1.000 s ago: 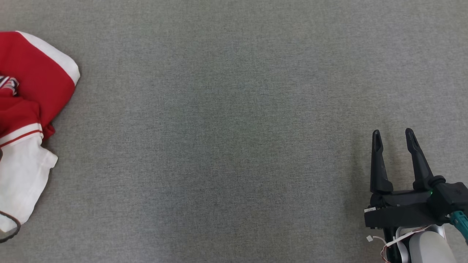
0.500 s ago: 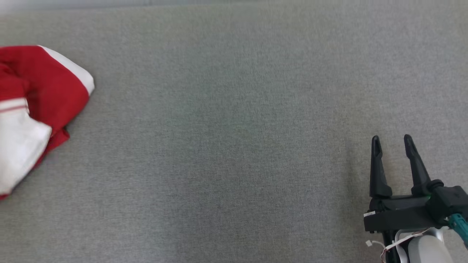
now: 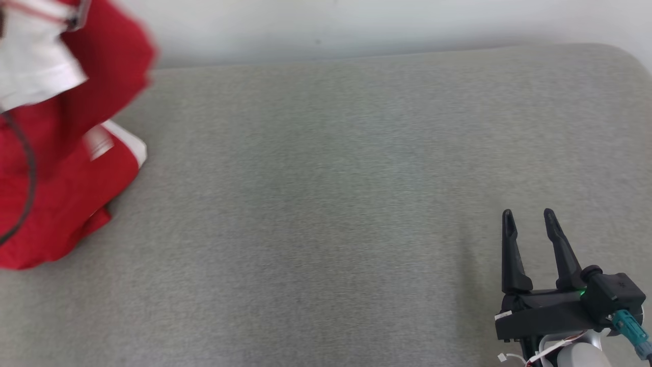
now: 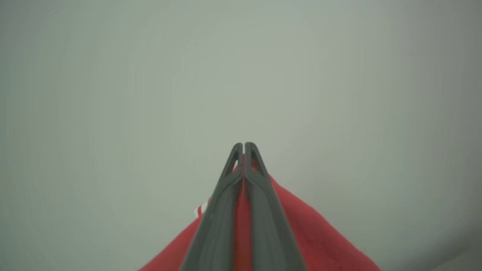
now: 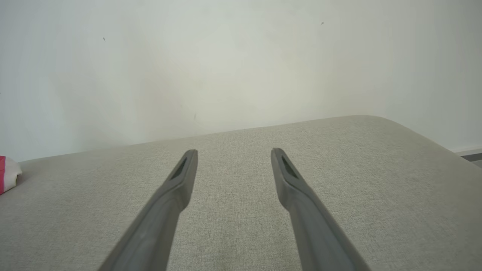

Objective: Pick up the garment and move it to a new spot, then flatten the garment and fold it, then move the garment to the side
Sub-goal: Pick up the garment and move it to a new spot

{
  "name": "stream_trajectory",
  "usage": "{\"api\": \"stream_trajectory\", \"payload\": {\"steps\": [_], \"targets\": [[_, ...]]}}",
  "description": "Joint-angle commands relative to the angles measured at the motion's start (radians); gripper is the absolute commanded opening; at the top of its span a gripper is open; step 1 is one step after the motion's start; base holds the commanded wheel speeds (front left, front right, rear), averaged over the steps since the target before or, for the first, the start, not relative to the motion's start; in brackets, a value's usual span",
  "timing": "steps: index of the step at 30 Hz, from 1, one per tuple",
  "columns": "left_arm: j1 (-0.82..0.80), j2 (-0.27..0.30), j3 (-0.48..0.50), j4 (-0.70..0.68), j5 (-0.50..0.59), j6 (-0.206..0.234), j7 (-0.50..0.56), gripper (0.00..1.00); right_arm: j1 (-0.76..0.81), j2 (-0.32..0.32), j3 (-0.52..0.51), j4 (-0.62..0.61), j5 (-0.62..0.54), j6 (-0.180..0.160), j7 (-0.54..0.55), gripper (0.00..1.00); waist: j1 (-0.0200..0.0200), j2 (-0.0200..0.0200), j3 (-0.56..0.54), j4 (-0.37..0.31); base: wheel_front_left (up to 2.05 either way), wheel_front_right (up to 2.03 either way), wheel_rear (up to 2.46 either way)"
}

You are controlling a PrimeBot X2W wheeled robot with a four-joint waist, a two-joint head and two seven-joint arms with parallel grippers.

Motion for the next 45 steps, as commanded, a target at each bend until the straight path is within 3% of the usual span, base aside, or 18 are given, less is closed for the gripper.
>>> {"api": "stream_trajectory", "payload": {"steps": [1,8,15,22,27,32,33,34,38,45], "targets": [[-0.027,-0.028,-0.027,-0.034,-0.005,-0.004,0.022,0.00,0.009,0.001,0.004,0.006,0.013,-0.002,-0.001,1.00,0.0002,0.0002,-0.023,-0.063,0.00,0.00,0.00],[-0.070,-0.133,-0.097,-0.116,-0.028,0.003,0.071,0.00,0.024,0.001,0.015,0.015,0.046,-0.002,-0.001,1.00,0.0002,0.0002,-0.027,-0.175,0.00,0.00,0.00],[-0.009,-0.234,-0.135,-0.091,-0.060,0.019,0.041,0.00,0.019,0.001,0.010,0.013,0.049,-0.002,-0.001,1.00,0.0002,0.0002,-0.009,-0.226,0.00,0.00,0.00],[0.256,-0.331,-0.173,-0.068,-0.115,0.067,-0.033,0.00,0.023,0.001,-0.003,0.010,0.053,-0.002,-0.001,1.00,0.0002,0.0002,0.010,-0.229,0.00,0.00,0.00],[0.455,-0.344,-0.189,-0.030,-0.123,0.101,-0.088,0.00,0.016,0.001,-0.002,0.013,0.052,-0.002,-0.001,1.00,0.0002,0.0002,0.020,-0.222,0.00,0.00,0.00],[0.602,-0.356,-0.228,0.036,-0.126,0.106,-0.114,0.00,0.010,0.001,-0.004,0.016,0.043,-0.002,-0.001,1.00,0.0002,0.0002,0.023,-0.205,0.00,0.00,0.00],[0.607,-0.359,-0.240,0.042,-0.112,0.104,-0.124,0.38,0.009,0.001,-0.006,0.017,0.040,-0.002,-0.001,1.00,0.0002,0.0002,0.022,-0.199,0.00,0.00,0.00],[0.611,-0.365,-0.246,0.048,-0.108,0.101,-0.135,1.00,0.008,0.001,-0.006,0.018,0.037,-0.002,-0.001,1.00,0.0002,0.0002,0.020,-0.192,0.00,0.00,0.00],[0.598,-0.376,-0.249,0.040,-0.104,0.093,-0.196,1.00,0.016,0.001,-0.012,0.003,0.029,-0.002,-0.001,1.00,0.0002,0.0002,-0.005,-0.157,0.00,0.00,0.00],[0.618,-0.335,-0.194,-0.014,-0.079,0.117,-0.282,1.00,0.038,0.001,-0.007,-0.027,0.013,-0.002,-0.001,1.00,0.0002,0.0002,-0.050,-0.087,0.00,0.00,0.00]]}}
